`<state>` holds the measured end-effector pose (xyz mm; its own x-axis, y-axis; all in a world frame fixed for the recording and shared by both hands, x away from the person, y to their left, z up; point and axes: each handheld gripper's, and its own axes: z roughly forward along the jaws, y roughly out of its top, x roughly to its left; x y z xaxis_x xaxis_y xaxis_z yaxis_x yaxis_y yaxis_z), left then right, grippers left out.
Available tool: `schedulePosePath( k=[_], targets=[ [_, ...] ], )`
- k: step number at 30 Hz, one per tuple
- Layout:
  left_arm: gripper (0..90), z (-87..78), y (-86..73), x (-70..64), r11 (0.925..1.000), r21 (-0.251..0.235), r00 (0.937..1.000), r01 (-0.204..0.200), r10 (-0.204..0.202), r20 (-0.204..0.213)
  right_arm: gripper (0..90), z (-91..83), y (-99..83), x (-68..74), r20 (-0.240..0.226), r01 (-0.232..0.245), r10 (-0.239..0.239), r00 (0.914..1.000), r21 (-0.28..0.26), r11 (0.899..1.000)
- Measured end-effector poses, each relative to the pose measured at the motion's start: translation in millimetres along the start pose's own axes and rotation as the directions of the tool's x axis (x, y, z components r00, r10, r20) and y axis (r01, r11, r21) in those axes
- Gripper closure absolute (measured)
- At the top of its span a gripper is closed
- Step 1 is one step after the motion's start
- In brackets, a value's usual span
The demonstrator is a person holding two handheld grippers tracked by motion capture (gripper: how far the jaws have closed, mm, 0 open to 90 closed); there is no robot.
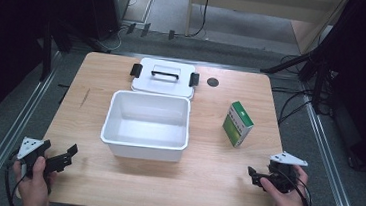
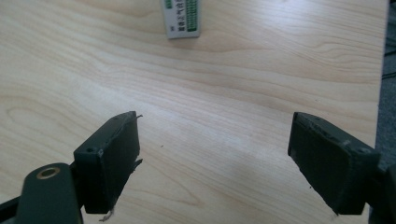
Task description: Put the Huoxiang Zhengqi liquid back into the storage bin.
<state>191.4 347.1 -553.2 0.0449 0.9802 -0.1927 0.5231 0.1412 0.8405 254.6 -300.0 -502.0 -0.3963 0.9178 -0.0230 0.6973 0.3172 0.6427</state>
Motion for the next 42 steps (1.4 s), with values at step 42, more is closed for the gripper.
schedulePosePath(
  k=[42],
  targets=[
    [1.5,1.5,0.5,-0.9,1.0,0.006,0.9999,-0.005,0.005,0.009,22.8,1.3,159.0,22.2,-0.042,0.155,-0.155,0.9871,0.488,0.859]
  ],
)
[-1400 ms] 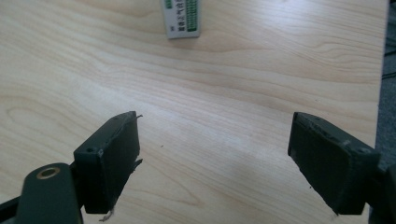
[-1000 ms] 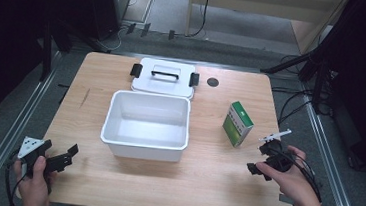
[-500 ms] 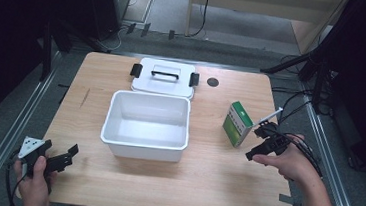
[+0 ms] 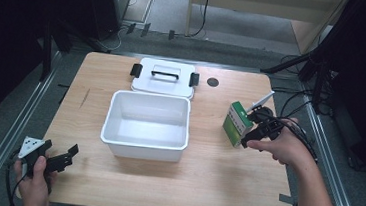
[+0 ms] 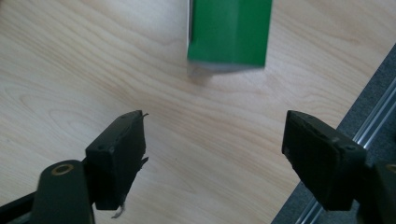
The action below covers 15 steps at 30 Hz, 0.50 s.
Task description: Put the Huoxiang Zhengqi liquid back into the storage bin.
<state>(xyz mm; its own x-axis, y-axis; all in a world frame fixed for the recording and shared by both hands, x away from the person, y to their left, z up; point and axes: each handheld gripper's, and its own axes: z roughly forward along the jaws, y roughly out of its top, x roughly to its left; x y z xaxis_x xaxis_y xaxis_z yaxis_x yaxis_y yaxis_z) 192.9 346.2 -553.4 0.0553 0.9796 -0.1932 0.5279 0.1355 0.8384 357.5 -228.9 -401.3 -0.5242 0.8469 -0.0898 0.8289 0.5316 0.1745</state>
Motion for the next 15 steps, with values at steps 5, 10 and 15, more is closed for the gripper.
schedulePosePath(
  k=[5,10,15],
  targets=[
    [1.5,0.1,0.1,0.2,1.0,0.002,1.0,0.001,-0.001,0.002,28.8,-5.1,17.4,-2.3,-0.02,-0.011,0.011,0.9998,-0.002,1.0],
    [1.5,0.2,0.1,0.4,1.0,0.001,1.0,0.004,-0.004,0.003,30.9,-5.1,32.2,-0.1,-0.006,-0.001,0.001,1.0,0.015,1.0],
    [1.5,0.1,0.1,0.7,1.0,0.001,1.0,0.004,-0.004,0.004,34.4,-1.9,44.0,1.4,0.004,0.006,-0.007,1.0,0.038,0.999]
  ],
)
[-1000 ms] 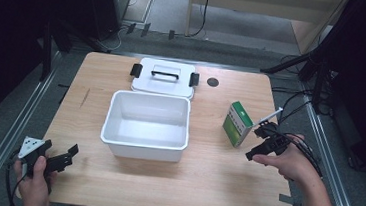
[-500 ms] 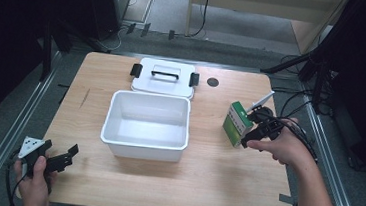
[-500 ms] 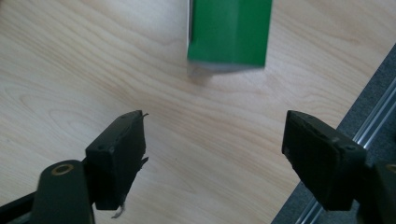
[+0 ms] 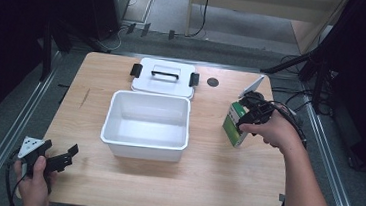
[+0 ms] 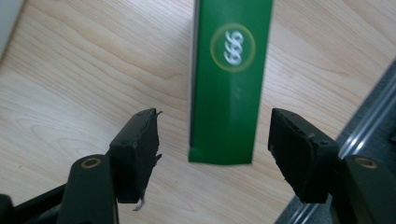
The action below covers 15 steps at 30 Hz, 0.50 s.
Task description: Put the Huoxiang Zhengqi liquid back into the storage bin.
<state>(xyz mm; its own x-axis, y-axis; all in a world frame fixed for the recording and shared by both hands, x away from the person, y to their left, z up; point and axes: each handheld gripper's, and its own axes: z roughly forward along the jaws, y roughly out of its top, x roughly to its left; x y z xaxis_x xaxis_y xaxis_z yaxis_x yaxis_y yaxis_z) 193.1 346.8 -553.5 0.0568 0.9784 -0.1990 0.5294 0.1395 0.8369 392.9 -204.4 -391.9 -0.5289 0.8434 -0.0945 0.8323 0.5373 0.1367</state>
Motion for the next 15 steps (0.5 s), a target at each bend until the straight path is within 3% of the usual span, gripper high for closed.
schedulePosePath(
  k=[5,15],
  targets=[
    [1.5,-0.1,0.1,0.2,1.0,0.001,1.0,0.001,-0.001,0.002,43.2,4.2,7.9,-3.5,-0.039,0.003,-0.001,0.9992,0.027,1.0],
    [1.5,0.1,0.1,0.2,1.0,0.003,1.0,0.001,-0.001,0.003,47.0,6.0,19.2,-3.9,-0.038,-0.006,0.007,0.9993,0.023,1.0]
  ],
)
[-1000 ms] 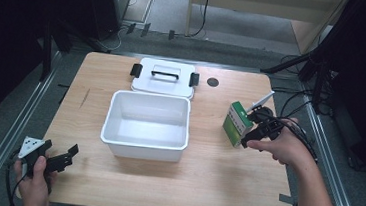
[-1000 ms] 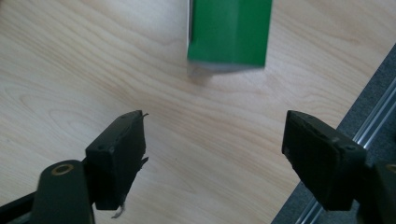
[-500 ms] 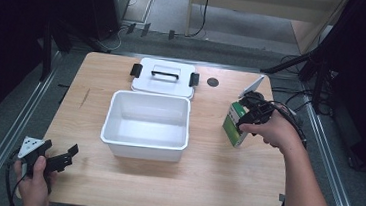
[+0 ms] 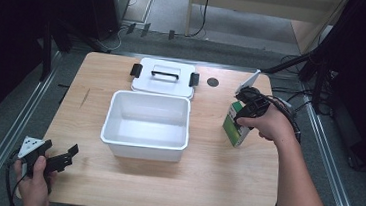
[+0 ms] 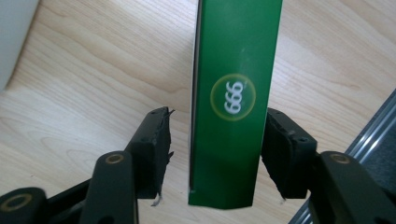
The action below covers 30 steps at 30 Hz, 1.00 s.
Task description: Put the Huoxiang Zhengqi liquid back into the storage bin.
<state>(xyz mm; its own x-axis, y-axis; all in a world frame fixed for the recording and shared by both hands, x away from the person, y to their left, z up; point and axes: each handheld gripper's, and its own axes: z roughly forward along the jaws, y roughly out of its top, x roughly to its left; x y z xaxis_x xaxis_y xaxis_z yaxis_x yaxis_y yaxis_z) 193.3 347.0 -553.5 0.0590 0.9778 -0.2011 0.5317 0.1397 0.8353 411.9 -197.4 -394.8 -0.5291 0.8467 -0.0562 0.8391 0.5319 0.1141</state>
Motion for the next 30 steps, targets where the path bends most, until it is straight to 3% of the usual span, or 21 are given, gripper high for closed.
schedulePosePath(
  k=[5,11,14,18,19,21,22,23,24,25,28,30],
  targets=[
    [1.5,-0.1,0.0,0.3,1.0,0.001,1.0,0.003,-0.003,0.0,52.1,3.3,8.7,1.6,0.015,-0.004,0.003,0.9999,0.018,1.0],
    [1.5,-0.4,0.0,0.4,1.0,-0.001,1.0,0.001,-0.001,0.0,60.7,8.7,13.6,6.9,0.031,0.034,-0.035,0.9989,0.033,0.999],
    [1.5,-0.3,0.1,0.9,1.0,0.001,1.0,0.004,-0.004,0.003,64.5,7.3,13.4,10.0,0.034,0.073,-0.074,0.9967,0.025,0.997],
    [1.5,0.0,0.1,0.6,1.0,0.001,1.0,0.003,-0.003,0.002,64.6,3.0,10.8,14.4,-0.008,0.153,-0.153,0.9882,0.004,0.988],
    [1.5,0.0,0.1,0.6,1.0,0.001,1.0,0.003,-0.003,0.002,64.6,3.0,10.8,14.4,-0.008,0.153,-0.153,0.9882,0.004,0.988],
    [1.5,0.0,0.1,0.4,1.0,0.001,1.0,0.003,-0.003,0.001,64.6,-2.7,7.3,20.6,0.002,0.24,-0.24,0.9707,-0.03,0.97],
    [1.5,0.0,0.0,0.3,1.0,0.001,1.0,0.002,-0.002,0.0,64.6,-2.7,7.3,20.6,0.002,0.24,-0.24,0.9707,-0.03,0.97],
    [1.5,-0.1,0.0,0.2,1.0,0.0,1.0,0.001,-0.001,0.0,64.5,-7.4,4.6,26.0,0.032,0.311,-0.31,0.9502,-0.042,0.949],
    [1.5,-0.1,0.0,0.2,1.0,0.0,1.0,0.001,-0.001,0.0,64.5,-7.4,4.6,26.0,0.032,0.311,-0.31,0.9502,-0.042,0.949],
    [1.5,0.0,0.0,0.2,1.0,0.0,1.0,0.001,-0.001,0.0,64.3,-14.2,2.4,29.6,0.046,0.358,-0.356,0.9333,-0.044,0.933],
    [1.5,0.3,0.1,0.2,1.0,-0.002,1.0,0.001,-0.001,-0.001,64.3,-27.7,-1.5,34.6,0.04,0.388,-0.386,0.9216,-0.069,0.919],
    [1.5,0.3,0.1,0.3,1.0,-0.002,1.0,0.003,-0.003,0.002,64.4,-35.5,-3.7,37.4,0.029,0.423,-0.422,0.9059,-0.095,0.901]
  ],
)
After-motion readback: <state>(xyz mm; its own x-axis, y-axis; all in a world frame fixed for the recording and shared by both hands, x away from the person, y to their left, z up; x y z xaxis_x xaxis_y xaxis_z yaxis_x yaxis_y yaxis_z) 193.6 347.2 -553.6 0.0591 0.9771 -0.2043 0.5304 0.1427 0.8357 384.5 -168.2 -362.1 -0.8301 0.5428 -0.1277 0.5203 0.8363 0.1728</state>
